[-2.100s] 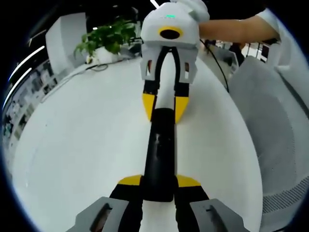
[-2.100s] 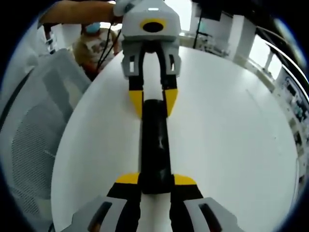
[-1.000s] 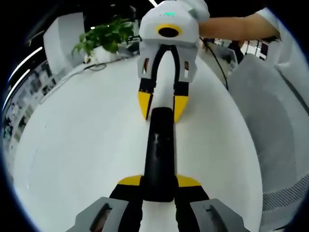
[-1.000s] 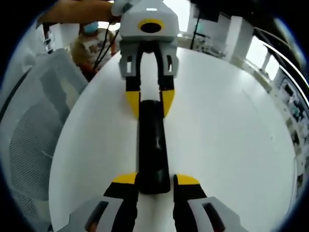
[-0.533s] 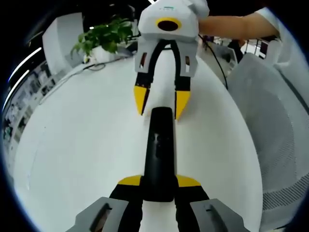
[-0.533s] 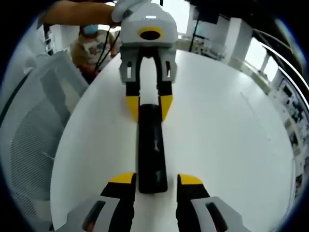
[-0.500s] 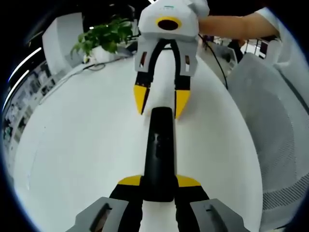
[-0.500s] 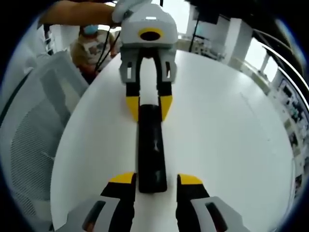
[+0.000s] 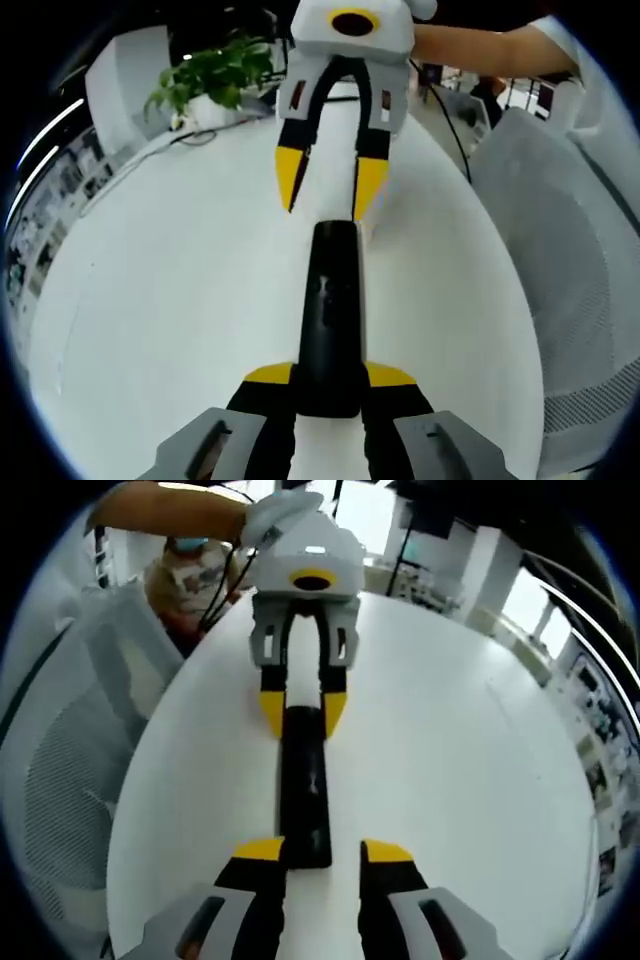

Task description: Press the specified remote control buttons in sequence, fully releasing each button before pressing the next.

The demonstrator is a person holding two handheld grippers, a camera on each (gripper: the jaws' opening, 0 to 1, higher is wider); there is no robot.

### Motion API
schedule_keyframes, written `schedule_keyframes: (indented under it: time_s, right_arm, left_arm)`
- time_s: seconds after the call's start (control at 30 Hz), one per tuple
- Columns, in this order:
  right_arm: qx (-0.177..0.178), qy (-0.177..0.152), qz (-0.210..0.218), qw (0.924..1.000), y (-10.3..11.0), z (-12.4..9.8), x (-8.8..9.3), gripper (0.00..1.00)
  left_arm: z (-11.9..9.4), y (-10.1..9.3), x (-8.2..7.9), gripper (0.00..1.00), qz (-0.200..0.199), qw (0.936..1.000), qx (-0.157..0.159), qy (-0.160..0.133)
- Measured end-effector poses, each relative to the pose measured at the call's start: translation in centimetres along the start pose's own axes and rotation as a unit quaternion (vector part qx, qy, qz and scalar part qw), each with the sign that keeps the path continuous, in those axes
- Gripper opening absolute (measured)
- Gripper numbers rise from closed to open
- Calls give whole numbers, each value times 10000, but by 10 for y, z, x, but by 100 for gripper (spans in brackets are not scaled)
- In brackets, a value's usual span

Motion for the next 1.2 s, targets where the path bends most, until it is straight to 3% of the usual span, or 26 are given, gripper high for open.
schedule_keyframes:
  time_s: [0.4,0.53,1.2]
  right_arm:
    - [135,15,-23,9999,-1,-11,-1,21]
    - [111,51,-38,9999,0,-15,-1,14]
    - [-182,619,-415,9971,1,-17,-11,7]
  left_arm:
    - [0,1,0,23,7,10000,2,1]
    - [0,0,0,23,13,10000,0,3]
    - [0,-1,-1,23,29,10000,6,21]
Point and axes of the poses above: the point that each gripper's makers call its tool centre point, and the gripper's own axes: z roughly forward along the fingers, y roughly to its left, x roughly out of its underside, the point moved 8 cm from there along -z, roughly backward along the fingers, and after that the axes turned 11 degrees about -x, right-handed, at the moved point
